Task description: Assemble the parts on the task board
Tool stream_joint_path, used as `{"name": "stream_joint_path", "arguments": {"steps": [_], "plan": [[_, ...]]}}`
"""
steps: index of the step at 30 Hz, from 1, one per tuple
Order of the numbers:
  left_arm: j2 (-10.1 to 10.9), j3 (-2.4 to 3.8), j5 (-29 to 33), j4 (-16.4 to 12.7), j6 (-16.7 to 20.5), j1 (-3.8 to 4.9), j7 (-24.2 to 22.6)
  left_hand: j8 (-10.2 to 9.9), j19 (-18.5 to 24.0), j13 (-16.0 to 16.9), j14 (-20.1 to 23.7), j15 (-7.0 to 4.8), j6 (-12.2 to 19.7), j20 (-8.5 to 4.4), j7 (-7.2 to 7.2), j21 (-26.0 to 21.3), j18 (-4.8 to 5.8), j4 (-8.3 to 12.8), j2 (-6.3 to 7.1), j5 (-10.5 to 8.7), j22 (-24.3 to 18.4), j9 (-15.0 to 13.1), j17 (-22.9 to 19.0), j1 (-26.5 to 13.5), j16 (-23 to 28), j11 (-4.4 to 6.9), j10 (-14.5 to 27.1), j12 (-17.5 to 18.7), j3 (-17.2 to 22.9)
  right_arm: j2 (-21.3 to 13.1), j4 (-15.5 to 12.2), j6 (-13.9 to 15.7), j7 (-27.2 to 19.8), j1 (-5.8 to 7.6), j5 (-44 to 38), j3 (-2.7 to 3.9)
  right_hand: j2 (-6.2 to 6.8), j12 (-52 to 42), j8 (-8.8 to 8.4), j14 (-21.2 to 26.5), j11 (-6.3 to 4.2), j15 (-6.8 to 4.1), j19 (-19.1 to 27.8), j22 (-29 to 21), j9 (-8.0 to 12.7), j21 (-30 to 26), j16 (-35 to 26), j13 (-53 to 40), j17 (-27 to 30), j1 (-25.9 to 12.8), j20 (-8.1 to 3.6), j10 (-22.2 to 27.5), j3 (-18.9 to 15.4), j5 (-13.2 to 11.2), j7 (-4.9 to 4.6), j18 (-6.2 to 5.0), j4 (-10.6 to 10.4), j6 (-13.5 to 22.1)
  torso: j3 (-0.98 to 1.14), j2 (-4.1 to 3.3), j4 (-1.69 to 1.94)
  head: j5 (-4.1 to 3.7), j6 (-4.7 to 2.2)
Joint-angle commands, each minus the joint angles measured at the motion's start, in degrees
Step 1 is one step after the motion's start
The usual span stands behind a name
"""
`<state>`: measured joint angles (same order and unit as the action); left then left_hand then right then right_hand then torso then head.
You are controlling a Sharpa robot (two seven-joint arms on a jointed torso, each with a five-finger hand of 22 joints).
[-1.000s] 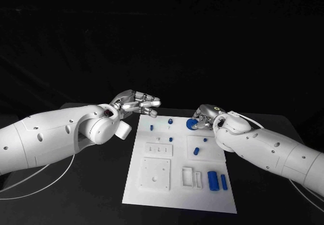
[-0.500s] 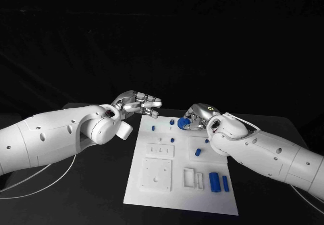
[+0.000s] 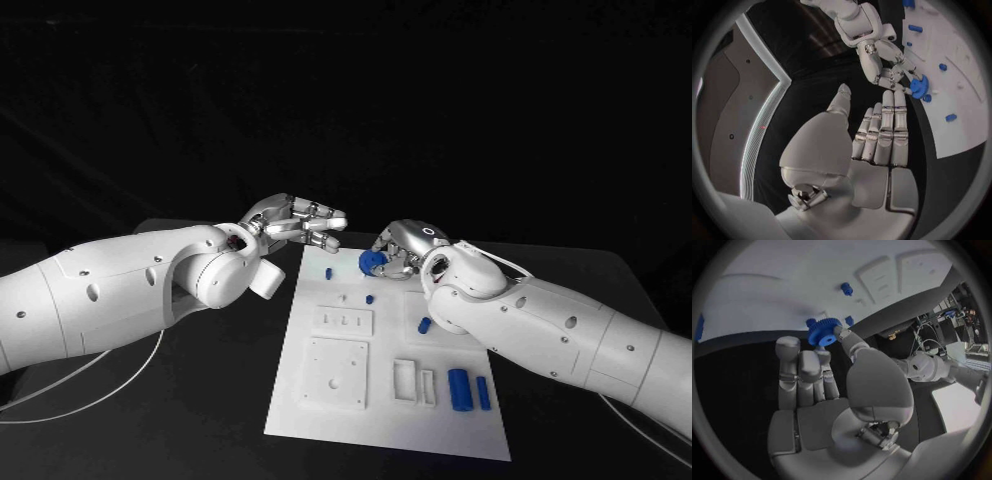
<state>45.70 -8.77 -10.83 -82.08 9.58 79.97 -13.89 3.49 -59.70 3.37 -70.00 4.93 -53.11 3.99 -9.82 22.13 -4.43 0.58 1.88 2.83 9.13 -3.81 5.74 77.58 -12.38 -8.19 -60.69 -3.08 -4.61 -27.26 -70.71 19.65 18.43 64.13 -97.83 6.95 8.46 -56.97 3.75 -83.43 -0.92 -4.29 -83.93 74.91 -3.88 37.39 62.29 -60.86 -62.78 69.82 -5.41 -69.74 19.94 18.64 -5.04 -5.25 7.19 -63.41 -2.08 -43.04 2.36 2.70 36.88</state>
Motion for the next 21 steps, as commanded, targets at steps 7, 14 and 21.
{"name": "stream_joint_path", "arguments": {"steps": [7,14,21], "plan": [[-0.4,0.04,-0.1,0.0,-1.0,0.02,-0.5,0.1,0.6,0.1,0.4,0.18,0.1,-0.03,0.17,0.2,0.04,0.3,-0.5,-0.05,-0.1,0.0,0.1,0.0,-0.3,0.05,0.5,-0.3,0.0,2.1,1.9,-0.3,-0.9,0.13,-0.5,-0.78,0.39,0.2,-0.16,0.1,0.02,-0.39,-3.1,2.2,-0.1,0.2,-0.1,-0.1,0.1,-0.1,-0.51,-0.3,-0.1,0.0,-0.03,0.52,-0.5,0.0,0.1,-0.02,-0.1,0.1,0.19],[-0.5,0.04,-0.1,0.0,-0.9,0.02,-0.5,0.1,0.6,0.1,0.4,0.2,0.1,-0.02,0.16,0.2,0.06,0.2,-0.47,-0.05,-0.1,0.0,0.0,-0.2,-0.3,0.04,0.5,-0.3,0.0,2.9,2.8,-1.4,-1.1,0.14,-0.5,-1.12,0.29,0.2,-0.15,0.1,0.01,-0.39,-3.1,2.2,-0.1,0.0,-0.2,-0.1,0.2,-0.1,-0.5,-0.2,-0.2,0.1,0.01,0.52,-0.6,-0.1,0.11,0.0,-0.07,0.04,0.14],[-0.5,0.04,-0.1,0.0,-0.9,0.02,-0.6,0.1,0.6,0.1,0.4,0.21,0.1,-0.01,0.17,0.2,0.07,0.2,-0.45,-0.05,-0.1,0.0,0.0,-0.1,-0.3,0.04,0.5,-0.3,0.0,3.6,4.5,-2.3,-1.0,0.16,-0.4,-1.55,0.24,0.3,-0.17,0.1,0.01,-0.39,-3.1,2.1,-0.1,0.0,-0.3,-0.1,0.2,-0.2,-0.5,-0.2,-0.4,0.2,-0.01,0.53,-0.7,-0.1,0.13,0.03,-0.21,0.35,0.31]]}}
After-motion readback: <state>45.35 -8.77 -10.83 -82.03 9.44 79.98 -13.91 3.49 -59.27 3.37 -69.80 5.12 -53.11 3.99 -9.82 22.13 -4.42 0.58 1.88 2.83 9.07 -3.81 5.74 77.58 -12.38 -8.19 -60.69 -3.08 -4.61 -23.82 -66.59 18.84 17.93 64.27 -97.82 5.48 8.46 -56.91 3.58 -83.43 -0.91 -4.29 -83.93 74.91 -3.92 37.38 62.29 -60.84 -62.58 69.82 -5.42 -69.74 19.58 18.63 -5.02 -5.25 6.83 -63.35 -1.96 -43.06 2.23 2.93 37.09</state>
